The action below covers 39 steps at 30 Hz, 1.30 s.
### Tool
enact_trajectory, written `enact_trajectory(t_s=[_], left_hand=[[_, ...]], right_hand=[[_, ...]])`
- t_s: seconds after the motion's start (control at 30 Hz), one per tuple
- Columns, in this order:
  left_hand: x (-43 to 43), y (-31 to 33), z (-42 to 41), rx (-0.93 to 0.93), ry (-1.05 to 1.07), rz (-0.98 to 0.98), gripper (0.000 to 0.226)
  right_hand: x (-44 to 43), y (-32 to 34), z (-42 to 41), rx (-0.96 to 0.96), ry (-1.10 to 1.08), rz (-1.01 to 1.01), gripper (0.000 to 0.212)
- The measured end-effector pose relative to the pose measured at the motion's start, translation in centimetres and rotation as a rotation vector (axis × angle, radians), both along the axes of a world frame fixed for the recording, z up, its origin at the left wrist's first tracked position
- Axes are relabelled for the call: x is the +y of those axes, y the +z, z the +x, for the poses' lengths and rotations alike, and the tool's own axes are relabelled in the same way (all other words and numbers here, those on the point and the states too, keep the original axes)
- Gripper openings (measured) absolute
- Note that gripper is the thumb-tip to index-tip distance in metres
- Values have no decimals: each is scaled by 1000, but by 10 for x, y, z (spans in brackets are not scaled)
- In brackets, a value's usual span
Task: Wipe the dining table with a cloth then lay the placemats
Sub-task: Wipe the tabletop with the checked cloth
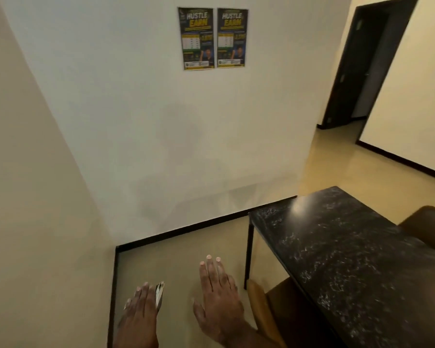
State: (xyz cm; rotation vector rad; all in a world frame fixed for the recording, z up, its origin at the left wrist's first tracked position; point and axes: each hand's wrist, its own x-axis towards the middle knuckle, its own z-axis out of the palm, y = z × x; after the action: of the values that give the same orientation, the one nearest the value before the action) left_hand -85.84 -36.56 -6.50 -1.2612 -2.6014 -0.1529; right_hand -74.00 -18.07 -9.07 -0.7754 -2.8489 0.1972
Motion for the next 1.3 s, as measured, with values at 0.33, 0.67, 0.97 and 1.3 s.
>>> enact_trajectory(t_s=[0.33,0.67,0.97,1.3], left_hand=[[116,27,-154,-182,-267,-143,80],[283,-10,-205,-147,-596,-365,66],[438,-38,-227,-322,-672,-282,90],[580,-57,-182,-350,-1152,-342,87]], right_hand=[[72,3,-85,-42,-297,-152,94],[189,-32,-119,-7,-573,-203,93],[267,-50,-130,-19,-764,-198,91],[312,-56,-127,42,-1164,-405,90]])
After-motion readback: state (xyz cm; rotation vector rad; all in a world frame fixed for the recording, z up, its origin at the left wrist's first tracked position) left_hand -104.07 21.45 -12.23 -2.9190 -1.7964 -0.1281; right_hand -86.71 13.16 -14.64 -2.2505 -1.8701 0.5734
